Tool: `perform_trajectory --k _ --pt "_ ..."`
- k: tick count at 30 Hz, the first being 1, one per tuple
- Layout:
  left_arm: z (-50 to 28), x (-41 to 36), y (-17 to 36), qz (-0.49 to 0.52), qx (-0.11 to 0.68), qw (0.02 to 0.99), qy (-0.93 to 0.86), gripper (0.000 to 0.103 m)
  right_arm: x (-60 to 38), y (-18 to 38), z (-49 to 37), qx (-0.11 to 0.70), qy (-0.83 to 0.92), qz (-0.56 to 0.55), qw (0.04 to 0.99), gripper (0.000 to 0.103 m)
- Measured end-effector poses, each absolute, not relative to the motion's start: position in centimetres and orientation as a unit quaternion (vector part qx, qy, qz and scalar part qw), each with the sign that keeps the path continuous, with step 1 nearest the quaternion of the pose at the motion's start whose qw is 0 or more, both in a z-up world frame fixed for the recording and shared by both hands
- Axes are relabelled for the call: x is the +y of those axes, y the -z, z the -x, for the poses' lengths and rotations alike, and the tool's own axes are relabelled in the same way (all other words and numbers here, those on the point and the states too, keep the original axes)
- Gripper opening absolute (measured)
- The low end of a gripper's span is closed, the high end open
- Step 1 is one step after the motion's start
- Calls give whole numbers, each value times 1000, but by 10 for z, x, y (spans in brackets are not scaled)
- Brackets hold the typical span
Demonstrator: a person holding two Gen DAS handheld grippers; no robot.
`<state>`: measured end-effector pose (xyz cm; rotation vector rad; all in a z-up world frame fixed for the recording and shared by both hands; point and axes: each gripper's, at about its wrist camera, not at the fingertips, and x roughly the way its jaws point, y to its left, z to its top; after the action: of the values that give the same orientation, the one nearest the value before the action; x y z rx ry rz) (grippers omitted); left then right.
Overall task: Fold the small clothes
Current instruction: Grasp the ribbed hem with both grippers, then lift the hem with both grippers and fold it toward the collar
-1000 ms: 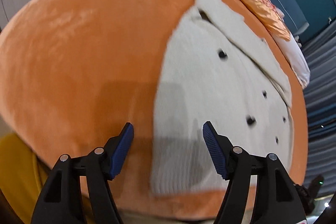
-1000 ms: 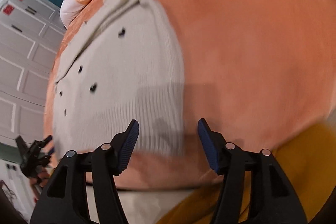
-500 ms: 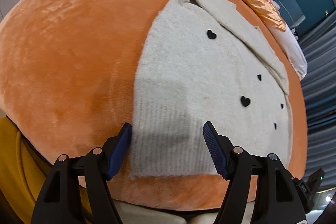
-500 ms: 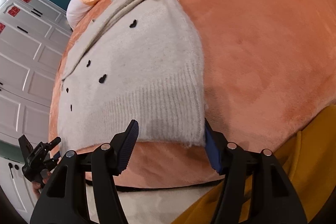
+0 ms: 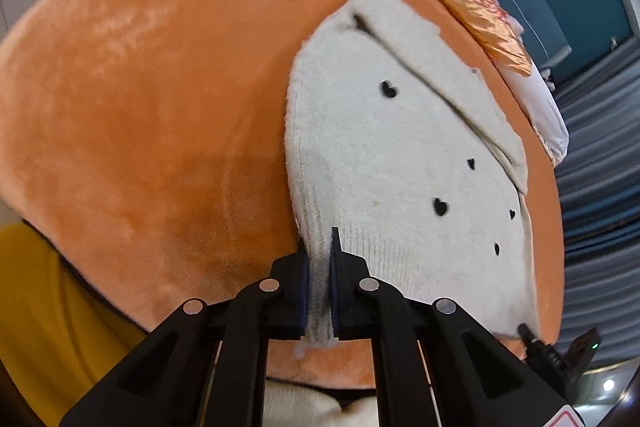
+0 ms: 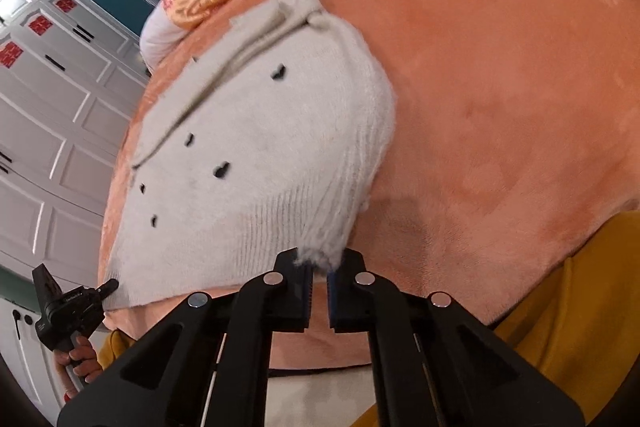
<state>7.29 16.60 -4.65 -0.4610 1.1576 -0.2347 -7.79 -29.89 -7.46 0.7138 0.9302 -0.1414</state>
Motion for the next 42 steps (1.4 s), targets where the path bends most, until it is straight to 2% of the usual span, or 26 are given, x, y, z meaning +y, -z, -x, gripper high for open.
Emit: perform_trajectory --k 10,19,25,28,34,37,42 --pt "-33 170 -9 163 523 826 136 4 -293 29 117 449 50 -282 846 3" --pt "49 188 -9 82 601 783 142 4 -266 14 196 543 31 -220 810 3" --pt "93 201 -20 78 627 764 130 4 -253 -4 237 570 23 -225 790 3" --pt "78 201 -49 107 572 801 138 4 -260 -30 221 528 23 -222 819 3" --pt "-12 178 -103 149 396 890 170 4 -299 -82 138 336 42 -207 918 3" --pt "-62 167 -103 177 347 908 152 5 -318 -77 93 272 56 -227 934 3" --pt "-121 142 -78 181 333 918 116 5 -332 -55 28 220 81 -261 936 3"
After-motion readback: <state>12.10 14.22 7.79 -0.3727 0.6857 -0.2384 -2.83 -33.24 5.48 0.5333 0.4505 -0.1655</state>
